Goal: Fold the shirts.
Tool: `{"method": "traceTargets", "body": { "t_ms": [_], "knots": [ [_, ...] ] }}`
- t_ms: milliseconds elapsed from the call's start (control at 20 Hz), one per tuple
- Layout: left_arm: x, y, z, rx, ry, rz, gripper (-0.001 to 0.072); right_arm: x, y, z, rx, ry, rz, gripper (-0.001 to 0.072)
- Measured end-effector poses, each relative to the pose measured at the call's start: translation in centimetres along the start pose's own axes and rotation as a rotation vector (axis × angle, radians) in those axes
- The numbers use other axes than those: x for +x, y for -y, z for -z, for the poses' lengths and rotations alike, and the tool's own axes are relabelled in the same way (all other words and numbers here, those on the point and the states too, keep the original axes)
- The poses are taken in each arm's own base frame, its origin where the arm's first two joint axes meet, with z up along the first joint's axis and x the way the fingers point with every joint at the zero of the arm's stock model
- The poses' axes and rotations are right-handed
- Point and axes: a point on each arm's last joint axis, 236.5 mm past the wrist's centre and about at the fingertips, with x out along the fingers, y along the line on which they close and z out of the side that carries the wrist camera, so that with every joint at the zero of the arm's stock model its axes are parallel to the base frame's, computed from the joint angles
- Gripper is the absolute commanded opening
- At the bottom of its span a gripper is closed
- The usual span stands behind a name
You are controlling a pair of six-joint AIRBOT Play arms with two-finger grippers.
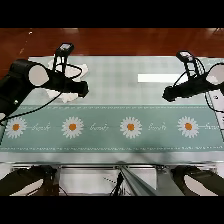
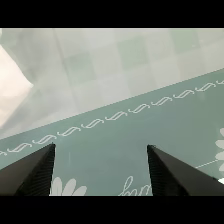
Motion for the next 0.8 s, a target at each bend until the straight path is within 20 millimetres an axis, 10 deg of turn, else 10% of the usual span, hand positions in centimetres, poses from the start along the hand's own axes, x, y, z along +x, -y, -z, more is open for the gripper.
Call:
{"method": "traceTargets", "body": {
  "t_ms": [450, 800],
  "knots": [
    [0.7, -0.8, -0.3, 0.038, 0.002, -0.025, 0.0691, 0.0, -0.3, -0.2, 0.007, 0.010, -0.013, 0.0535],
    [0.1, -13.4, -6.2, -0.106, 0.243, -0.277, 0.0720, 0.0, 0.3, -0.6, -0.003, 0.026, 0.014, 0.0534]
  ]
}}
